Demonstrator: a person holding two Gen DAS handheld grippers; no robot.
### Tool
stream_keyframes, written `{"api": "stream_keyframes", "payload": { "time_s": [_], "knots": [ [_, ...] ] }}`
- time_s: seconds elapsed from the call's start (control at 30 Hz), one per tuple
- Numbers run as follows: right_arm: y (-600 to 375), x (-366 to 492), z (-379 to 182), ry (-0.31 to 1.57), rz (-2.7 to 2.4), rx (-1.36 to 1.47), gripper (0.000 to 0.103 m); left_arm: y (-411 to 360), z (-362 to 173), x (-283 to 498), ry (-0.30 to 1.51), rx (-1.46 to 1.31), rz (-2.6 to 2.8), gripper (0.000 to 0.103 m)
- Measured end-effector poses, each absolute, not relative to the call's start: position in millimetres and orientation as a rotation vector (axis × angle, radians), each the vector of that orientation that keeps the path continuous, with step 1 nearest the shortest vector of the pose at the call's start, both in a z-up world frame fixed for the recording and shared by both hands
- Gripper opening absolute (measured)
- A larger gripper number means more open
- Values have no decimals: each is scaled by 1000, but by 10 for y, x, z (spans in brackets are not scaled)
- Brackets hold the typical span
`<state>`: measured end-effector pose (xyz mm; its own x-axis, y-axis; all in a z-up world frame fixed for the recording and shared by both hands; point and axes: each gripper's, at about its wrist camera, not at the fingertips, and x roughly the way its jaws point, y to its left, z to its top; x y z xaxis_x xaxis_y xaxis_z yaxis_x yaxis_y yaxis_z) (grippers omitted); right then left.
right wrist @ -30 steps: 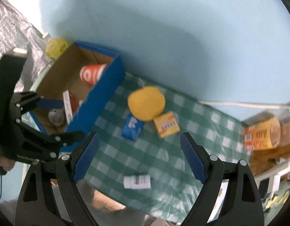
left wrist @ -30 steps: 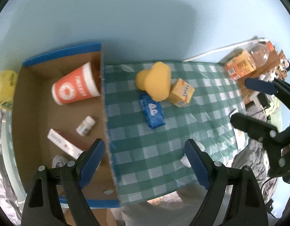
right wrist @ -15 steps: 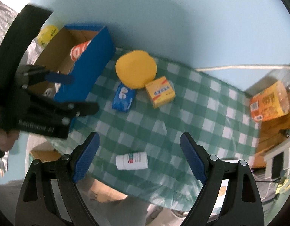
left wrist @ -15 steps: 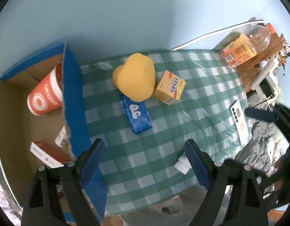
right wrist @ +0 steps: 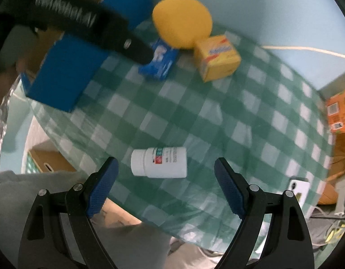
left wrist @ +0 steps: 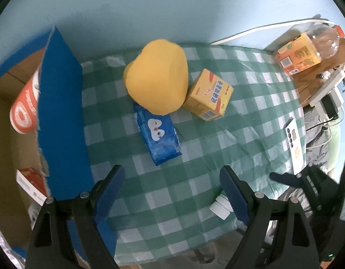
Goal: Organize objects
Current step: 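Move both tools back over the table toward the wipes and pill bottle, then grasp the blue wipe pack with the left tool while the right tool grasps the white pill bottle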
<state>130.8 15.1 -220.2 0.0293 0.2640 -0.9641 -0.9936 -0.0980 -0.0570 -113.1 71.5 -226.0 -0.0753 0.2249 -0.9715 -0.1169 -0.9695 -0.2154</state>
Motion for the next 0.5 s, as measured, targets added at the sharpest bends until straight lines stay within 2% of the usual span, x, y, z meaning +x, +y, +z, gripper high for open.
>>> {"api": "stream_keyframes", "payload": {
  "time_s": [0.3, 0.5],
  "knots": [
    [201, 1324, -2592, 954, 1303, -1119, 86, 659, -2500, -1105, -146, -2022, 2103, 88],
    [205, 1335, -2743, 906, 1306, -1137, 86, 669, -2620, -1151, -154, -2055, 2079, 88]
  ]
}}
